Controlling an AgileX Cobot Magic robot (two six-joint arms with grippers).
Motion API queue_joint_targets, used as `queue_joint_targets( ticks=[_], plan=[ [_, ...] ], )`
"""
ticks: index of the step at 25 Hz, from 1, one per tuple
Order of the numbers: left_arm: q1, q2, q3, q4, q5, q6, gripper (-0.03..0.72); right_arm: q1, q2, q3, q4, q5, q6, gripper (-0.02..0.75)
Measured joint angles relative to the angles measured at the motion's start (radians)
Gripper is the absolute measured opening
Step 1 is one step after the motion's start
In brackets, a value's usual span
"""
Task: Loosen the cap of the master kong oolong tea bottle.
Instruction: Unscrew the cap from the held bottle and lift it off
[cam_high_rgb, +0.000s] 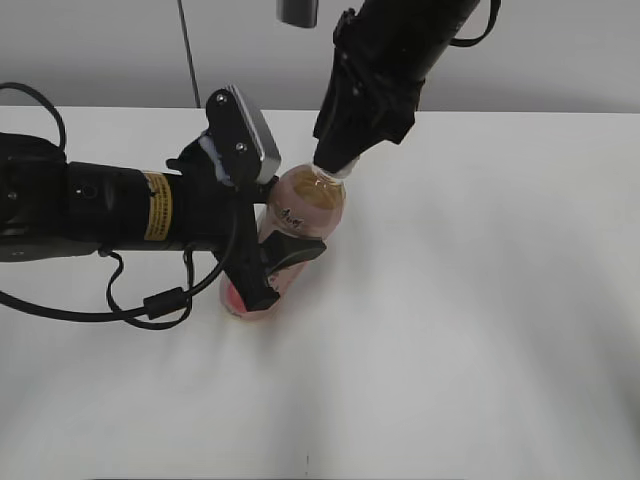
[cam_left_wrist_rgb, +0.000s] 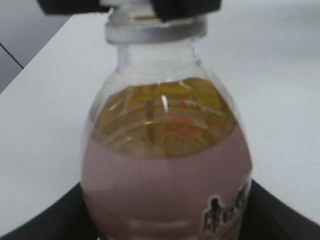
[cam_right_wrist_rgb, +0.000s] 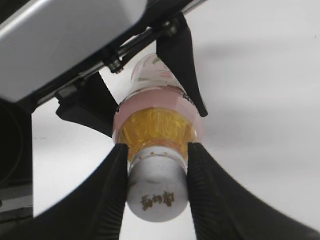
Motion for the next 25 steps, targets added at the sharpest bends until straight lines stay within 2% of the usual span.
queue_joint_targets(
  ticks=[5,18,21,25],
  plan=[
    [0.0,0.0,0.0,-0.005,0.003,-0.003,0.433,0.0,0.0,0.0,0.005,-0.001,-0.286,0.277],
    [0.006,0.0,0.0,-0.027,0.008,-0.012,0.433,0.0,0.0,0.006,0.01,-0.015,-1.248,0.277],
    [0.008,0.0,0.0,-0.035,0.008,-0.017,0.433,0.0,0.0,0.006,0.006,-0.027,-1.405,0.277],
    [0.009,0.0,0.0,-0.037,0.008,-0.019,0.433,0.0,0.0,0.006,-0.003,-0.035,-1.495,0.277]
  ],
)
